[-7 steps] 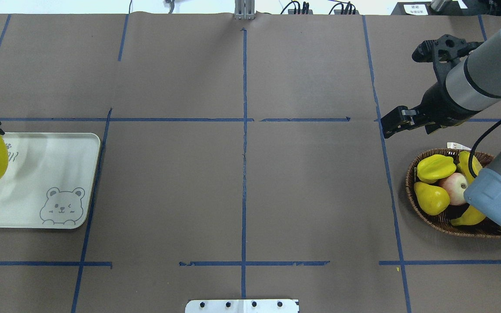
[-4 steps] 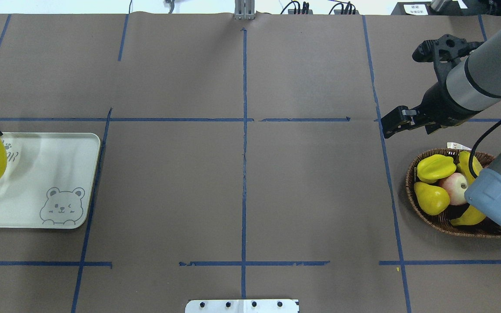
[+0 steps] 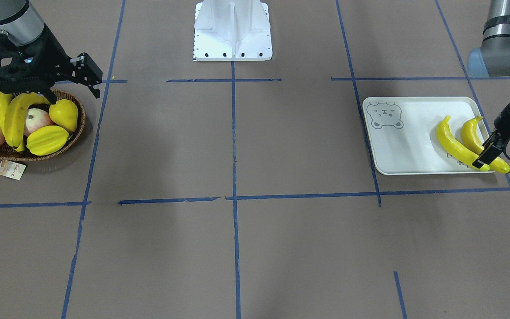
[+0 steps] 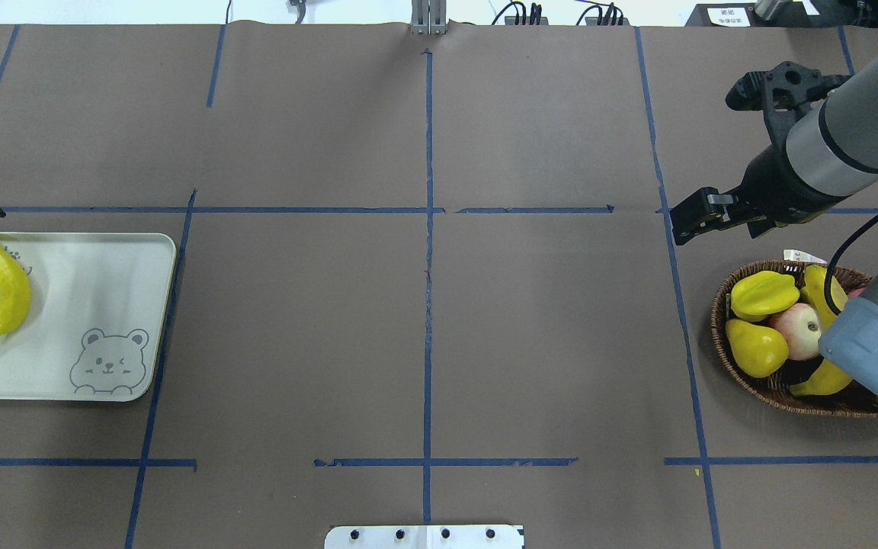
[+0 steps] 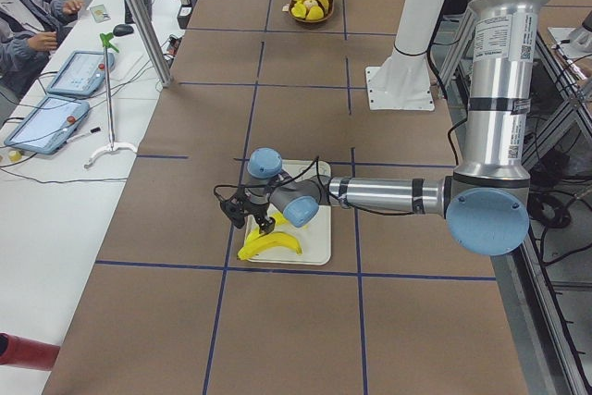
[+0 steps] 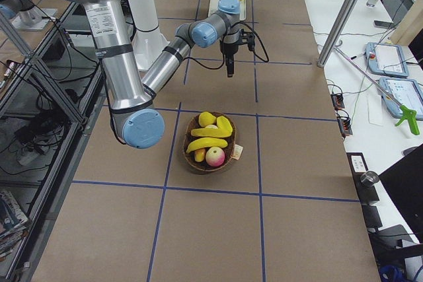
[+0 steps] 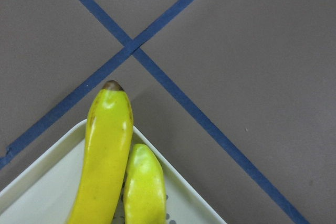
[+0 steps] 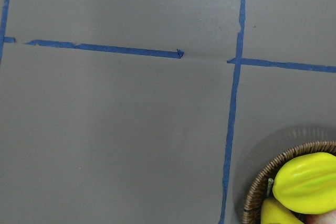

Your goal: Transfer all bananas from basket to plate

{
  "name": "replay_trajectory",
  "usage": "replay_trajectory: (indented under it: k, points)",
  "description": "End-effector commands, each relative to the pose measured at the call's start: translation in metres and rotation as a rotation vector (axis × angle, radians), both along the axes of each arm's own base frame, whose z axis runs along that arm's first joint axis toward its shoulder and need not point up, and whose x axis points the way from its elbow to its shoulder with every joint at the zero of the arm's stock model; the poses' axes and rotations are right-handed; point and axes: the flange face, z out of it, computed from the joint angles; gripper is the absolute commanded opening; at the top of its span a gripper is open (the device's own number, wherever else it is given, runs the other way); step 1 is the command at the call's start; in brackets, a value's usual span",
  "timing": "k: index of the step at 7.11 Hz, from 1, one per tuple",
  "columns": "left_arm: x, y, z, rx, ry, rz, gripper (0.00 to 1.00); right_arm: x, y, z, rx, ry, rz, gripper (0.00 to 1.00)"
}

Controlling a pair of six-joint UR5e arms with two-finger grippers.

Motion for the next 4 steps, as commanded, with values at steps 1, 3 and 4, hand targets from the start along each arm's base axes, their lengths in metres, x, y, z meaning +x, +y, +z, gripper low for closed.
replay_trajectory:
  k: [1,3,4]
  points:
    - [-0.020,0.001,-0.069,0.081,0.111,0.012,1.00,0.004,0.004,0.017,-0.014,0.022,-0.009,0.99]
    - [0.014,0.023,-0.150,0.207,0.169,0.096,1.00,0.028,0.029,0.055,0.015,0.071,-0.064,0.99]
    - [0.047,0.041,-0.173,0.224,0.183,0.167,1.00,0.049,0.048,0.085,0.036,0.083,-0.091,0.99]
